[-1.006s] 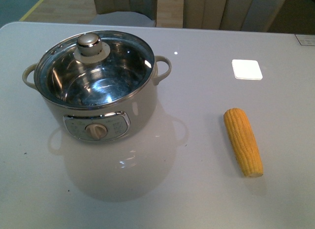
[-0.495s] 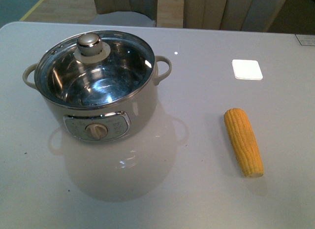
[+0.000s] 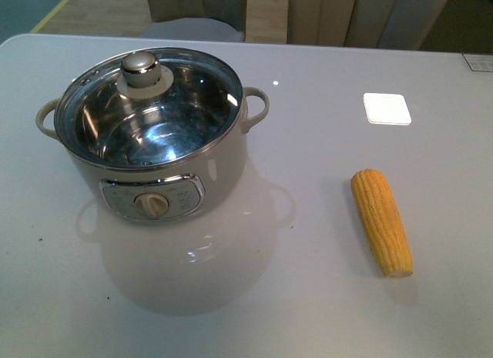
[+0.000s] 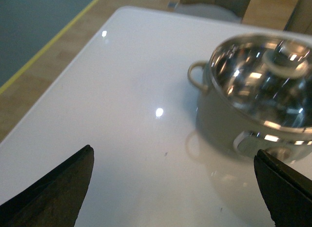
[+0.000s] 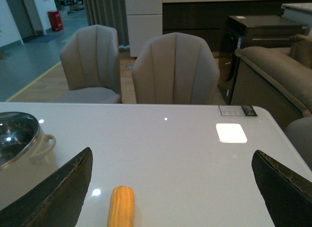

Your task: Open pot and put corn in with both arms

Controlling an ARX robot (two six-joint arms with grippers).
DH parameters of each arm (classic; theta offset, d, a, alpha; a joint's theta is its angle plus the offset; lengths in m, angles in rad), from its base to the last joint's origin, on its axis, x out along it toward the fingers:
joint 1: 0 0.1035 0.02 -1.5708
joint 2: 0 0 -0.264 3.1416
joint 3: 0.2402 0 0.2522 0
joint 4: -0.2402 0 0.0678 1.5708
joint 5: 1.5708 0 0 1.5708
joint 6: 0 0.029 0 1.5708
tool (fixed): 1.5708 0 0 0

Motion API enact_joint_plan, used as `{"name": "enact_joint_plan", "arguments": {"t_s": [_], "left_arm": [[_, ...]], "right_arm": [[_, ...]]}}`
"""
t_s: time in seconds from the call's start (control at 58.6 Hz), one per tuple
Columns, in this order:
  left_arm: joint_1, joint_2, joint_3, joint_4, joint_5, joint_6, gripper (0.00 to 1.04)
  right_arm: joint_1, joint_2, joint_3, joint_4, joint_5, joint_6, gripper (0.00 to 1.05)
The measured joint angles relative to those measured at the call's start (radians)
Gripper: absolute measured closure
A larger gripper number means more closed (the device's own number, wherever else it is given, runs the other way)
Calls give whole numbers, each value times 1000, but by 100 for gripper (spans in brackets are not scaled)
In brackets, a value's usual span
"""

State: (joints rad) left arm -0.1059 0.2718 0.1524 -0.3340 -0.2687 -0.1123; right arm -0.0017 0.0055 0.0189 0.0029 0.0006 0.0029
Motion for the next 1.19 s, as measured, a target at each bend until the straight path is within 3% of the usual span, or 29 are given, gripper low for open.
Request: {"name": "enact_joint_plan", "arguments": {"t_s": [0.188, 0.392, 0.546, 0.887, 1.194], "left_arm": [[-21, 279, 68, 238, 26, -3, 7], [-19, 775, 215, 668, 129, 25, 7], [-23, 1135, 377, 874, 207, 39, 7], [-63, 1553, 657, 987, 244, 129, 7], [-121, 1726, 742, 1024, 240, 124, 7]], "right_arm": [[0, 0, 0, 0, 0, 0, 9], [0, 0, 0, 0, 0, 0, 9], [0, 0, 0, 0, 0, 0, 9], [0, 0, 0, 0, 0, 0, 9], [0, 0, 0, 0, 0, 0, 9]]}}
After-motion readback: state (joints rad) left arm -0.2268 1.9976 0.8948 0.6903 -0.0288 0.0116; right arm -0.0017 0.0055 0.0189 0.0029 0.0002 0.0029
